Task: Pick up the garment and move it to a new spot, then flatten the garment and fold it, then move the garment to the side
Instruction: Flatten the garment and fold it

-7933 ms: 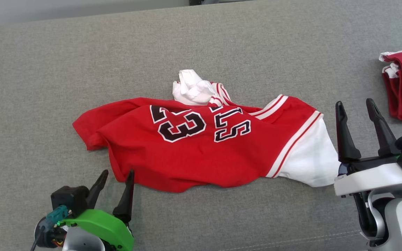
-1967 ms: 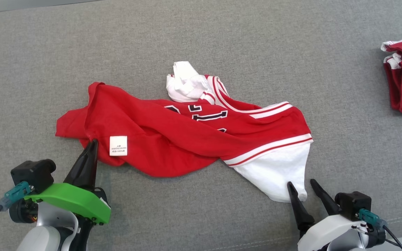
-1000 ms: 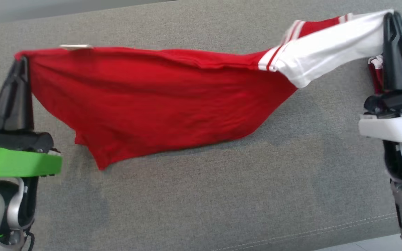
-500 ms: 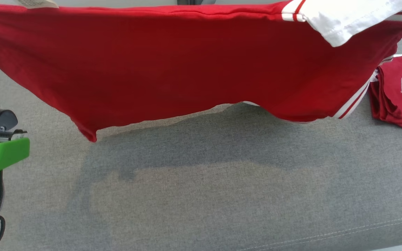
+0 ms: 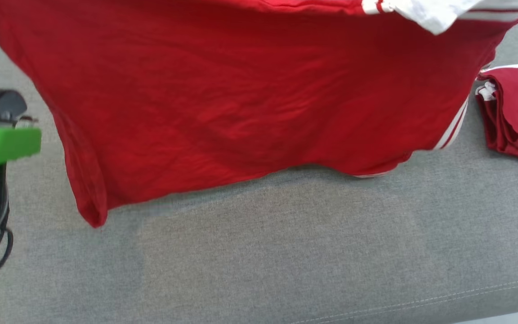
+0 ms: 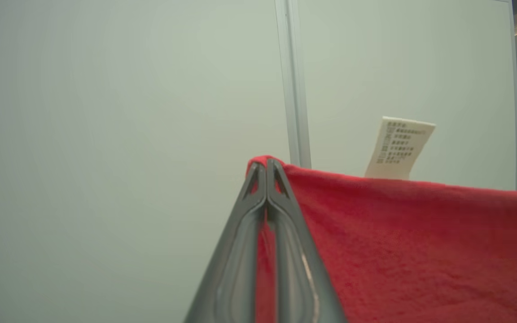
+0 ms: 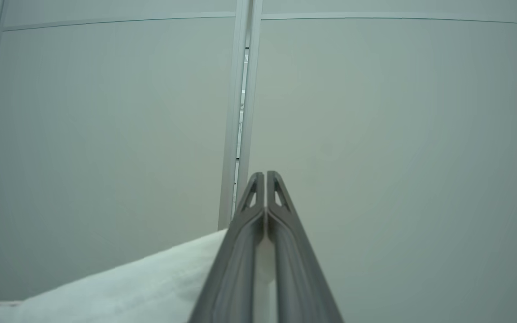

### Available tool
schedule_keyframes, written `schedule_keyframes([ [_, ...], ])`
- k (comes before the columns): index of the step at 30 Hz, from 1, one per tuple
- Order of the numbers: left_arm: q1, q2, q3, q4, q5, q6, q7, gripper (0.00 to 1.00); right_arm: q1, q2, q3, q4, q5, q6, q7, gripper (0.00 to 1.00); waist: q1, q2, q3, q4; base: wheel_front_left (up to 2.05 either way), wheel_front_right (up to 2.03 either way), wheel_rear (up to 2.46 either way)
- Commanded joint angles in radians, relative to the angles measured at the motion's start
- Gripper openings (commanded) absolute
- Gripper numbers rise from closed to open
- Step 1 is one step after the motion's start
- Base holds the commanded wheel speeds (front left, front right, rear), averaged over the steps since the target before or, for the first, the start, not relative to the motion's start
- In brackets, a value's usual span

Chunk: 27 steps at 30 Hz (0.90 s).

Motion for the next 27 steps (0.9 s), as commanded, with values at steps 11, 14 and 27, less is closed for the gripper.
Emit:
schedule_keyframes([
  [11,-0.461,-0.12,-0.121,0.433,0.042,-0.147,-0.085,0.0,-0.434,-0.041,0.15,0.337,0.027,-0.001,-0.051,0.0,0.0,-0.0001,0.104,0.03,0.0,0.0,0.0],
  [14,-0.583,-0.158,-0.14,0.59,0.063,-0.174,-0.132,0.0,-0.572,-0.017,0.167,0.47,0.027,-0.001,-0.097,0.0,0.0,-0.0001,0.12,0.038,0.0,0.0,0.0],
  [27,-0.824,-0.231,-0.14,1.019,0.1,-0.214,-0.212,0.0,-0.859,0.105,0.198,0.84,0.038,-0.001,-0.194,0.0,0.0,-0.0001,0.15,0.038,0.0,0.0,0.0],
])
